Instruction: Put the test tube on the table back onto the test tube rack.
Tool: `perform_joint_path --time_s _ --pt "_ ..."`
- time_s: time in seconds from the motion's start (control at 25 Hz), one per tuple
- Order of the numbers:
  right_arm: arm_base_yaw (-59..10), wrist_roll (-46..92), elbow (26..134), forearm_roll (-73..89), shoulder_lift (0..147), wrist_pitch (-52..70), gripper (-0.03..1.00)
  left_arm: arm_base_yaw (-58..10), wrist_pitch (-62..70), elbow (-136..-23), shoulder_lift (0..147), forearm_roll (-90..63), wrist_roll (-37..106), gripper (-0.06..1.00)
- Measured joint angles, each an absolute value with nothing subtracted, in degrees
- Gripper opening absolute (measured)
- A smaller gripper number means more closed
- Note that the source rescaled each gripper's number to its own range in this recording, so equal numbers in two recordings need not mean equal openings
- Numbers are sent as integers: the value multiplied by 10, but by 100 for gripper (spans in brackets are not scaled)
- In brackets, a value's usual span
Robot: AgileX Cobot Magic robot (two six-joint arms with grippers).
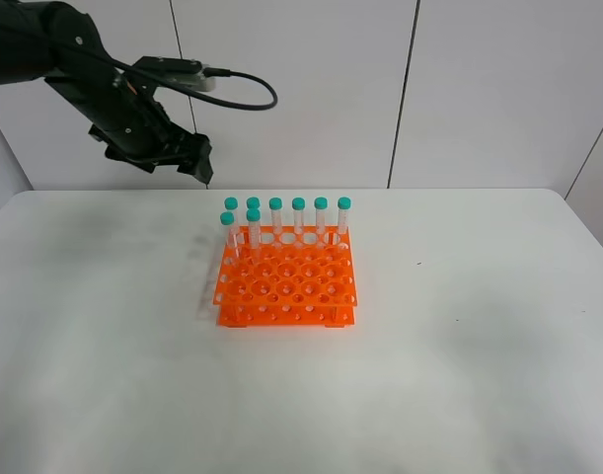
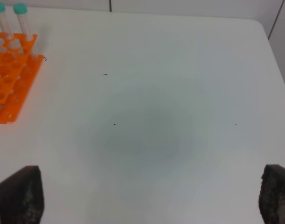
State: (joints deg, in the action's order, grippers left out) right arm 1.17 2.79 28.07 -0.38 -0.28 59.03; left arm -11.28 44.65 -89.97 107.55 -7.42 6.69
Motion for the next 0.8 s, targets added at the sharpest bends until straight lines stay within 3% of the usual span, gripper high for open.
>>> perform_joint_path --time_s 0.32,0.8 --pt "12 28 281 -4 -3 590 100 -22 545 -900 1076 -54 25 99" --pt "12 28 281 -4 -3 590 100 -11 625 -869 989 -13 16 100"
